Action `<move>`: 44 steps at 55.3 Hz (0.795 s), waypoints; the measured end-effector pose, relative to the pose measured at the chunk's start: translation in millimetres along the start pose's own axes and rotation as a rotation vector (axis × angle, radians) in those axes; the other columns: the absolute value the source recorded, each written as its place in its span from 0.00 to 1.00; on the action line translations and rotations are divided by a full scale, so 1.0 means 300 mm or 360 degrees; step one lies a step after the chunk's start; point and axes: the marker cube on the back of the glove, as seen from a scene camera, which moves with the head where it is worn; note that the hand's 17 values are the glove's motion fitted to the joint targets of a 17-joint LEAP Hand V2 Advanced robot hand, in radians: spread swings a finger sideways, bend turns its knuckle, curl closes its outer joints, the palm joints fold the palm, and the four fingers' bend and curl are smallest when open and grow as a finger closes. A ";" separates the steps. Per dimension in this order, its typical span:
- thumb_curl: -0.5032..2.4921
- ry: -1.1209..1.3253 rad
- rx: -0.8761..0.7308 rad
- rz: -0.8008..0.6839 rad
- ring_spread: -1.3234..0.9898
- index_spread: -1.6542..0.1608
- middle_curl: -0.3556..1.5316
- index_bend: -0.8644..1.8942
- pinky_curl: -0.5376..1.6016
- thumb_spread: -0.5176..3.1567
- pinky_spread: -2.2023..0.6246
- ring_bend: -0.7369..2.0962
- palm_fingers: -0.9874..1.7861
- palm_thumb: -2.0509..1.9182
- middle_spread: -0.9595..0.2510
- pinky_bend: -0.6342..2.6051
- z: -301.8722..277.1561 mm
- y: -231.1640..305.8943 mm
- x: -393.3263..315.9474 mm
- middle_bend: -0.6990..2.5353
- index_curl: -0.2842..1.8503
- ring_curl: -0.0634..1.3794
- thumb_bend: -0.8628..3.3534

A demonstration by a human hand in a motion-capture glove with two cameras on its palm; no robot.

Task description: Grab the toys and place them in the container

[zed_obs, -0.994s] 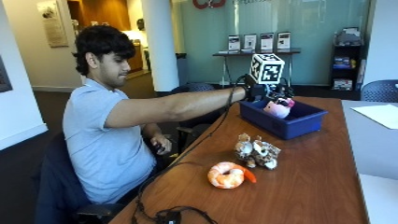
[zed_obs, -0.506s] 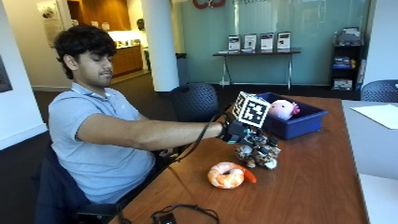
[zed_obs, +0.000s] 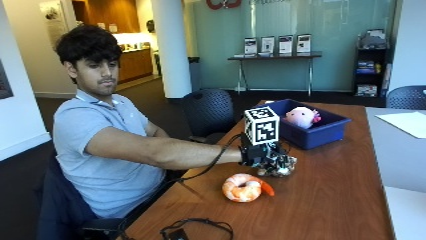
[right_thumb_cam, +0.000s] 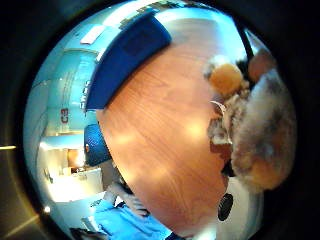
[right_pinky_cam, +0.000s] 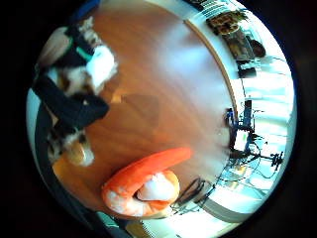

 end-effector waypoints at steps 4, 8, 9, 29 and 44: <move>0.32 -0.0014 0.0075 0.0021 0.53 0.76 0.29 0.36 0.43 0.56 0.66 0.52 0.65 0.68 0.84 0.55 -0.007 0.000 0.004 0.31 0.28 0.27 0.29; 0.34 -0.0038 0.0120 0.0059 0.52 0.76 0.31 0.36 0.43 0.54 0.65 0.53 0.66 0.69 0.84 0.54 -0.026 -0.005 0.007 0.32 0.28 0.29 0.29; 0.34 -0.0044 0.0131 0.0072 0.52 0.77 0.31 0.36 0.43 0.53 0.65 0.54 0.66 0.69 0.84 0.54 -0.036 -0.007 0.010 0.32 0.28 0.29 0.29; 0.38 -0.0139 0.0435 0.0129 0.50 0.78 0.35 0.37 0.44 0.46 0.63 0.54 0.67 0.71 0.83 0.53 -0.467 -0.114 -0.085 0.33 0.28 0.32 0.27; 0.40 -0.0023 0.0600 -0.0089 0.50 0.78 0.37 0.37 0.44 0.44 0.63 0.53 0.67 0.71 0.83 0.53 -0.745 -0.335 -0.409 0.32 0.27 0.33 0.26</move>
